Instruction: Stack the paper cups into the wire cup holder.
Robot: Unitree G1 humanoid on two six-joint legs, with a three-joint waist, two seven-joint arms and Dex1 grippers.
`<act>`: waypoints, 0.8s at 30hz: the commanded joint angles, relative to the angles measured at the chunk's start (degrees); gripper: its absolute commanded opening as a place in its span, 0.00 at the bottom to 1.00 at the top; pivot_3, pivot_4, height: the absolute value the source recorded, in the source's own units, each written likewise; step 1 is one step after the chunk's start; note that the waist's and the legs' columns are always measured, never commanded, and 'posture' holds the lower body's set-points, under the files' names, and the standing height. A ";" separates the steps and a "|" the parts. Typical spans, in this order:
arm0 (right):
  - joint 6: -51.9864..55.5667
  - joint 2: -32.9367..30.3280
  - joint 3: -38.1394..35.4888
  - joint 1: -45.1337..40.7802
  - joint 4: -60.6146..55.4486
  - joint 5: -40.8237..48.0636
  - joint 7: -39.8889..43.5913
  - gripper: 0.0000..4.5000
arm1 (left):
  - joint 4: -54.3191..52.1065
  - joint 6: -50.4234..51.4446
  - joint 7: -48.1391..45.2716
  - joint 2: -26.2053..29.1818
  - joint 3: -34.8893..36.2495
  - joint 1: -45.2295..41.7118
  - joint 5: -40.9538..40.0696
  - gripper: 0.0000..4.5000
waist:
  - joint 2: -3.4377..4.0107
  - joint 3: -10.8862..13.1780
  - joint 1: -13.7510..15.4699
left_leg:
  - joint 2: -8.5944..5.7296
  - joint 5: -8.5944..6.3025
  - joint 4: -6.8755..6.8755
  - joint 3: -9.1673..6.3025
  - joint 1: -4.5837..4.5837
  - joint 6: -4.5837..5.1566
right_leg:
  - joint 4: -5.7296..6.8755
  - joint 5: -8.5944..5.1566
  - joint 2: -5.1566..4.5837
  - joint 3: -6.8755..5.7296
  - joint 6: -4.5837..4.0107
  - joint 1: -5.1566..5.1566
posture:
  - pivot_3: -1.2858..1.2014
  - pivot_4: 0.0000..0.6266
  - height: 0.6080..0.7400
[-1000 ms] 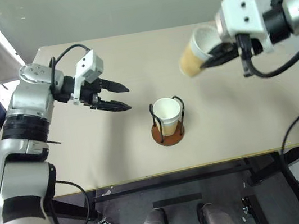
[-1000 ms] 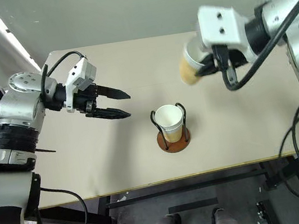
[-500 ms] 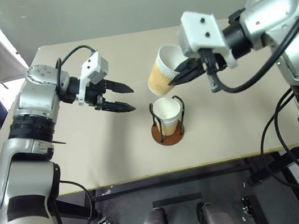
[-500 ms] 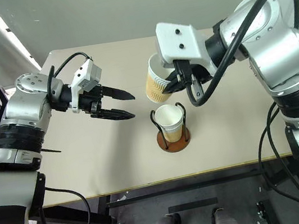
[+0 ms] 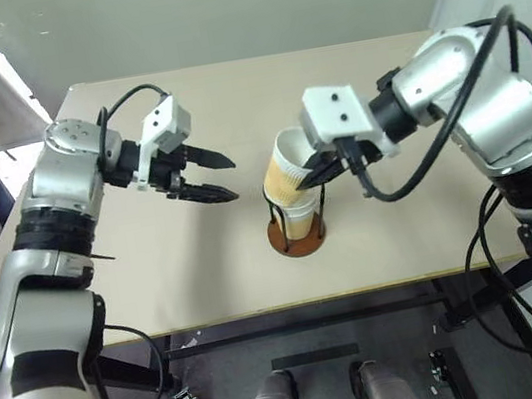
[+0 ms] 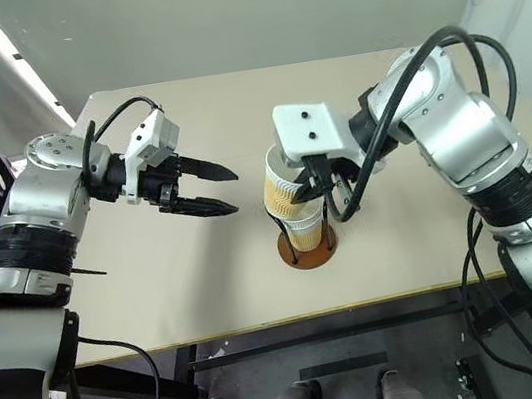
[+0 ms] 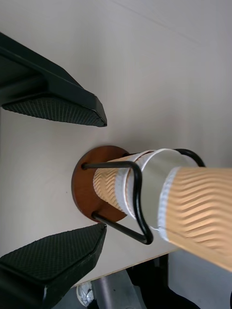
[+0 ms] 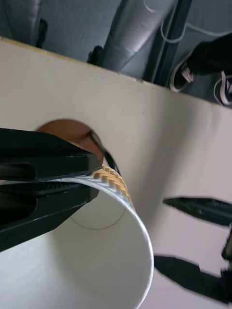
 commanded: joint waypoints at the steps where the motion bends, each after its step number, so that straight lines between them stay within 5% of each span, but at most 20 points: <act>1: -1.99 0.41 0.67 0.27 -0.75 -1.23 -0.48 0.00 | -2.62 -0.05 -1.72 1.04 1.17 -0.41 -0.70 0.76 | -0.01 0.00 0.00 | 0.00 0.02 0.00 0.00 0.00 0.01 | 0.00 0.02 0.00 0.00 -0.03 0.00 | 0.52 0.24 1.00; 24: -5.78 0.81 1.08 -2.37 5.86 -4.59 1.53 0.00 | -5.13 1.51 -1.72 1.94 1.56 0.57 -0.80 0.76 | -0.02 -0.01 -0.08 | 0.02 0.09 -0.06 -0.02 0.01 -0.09 | 0.01 0.11 0.02 0.00 -0.20 -0.04 | 0.52 0.24 1.00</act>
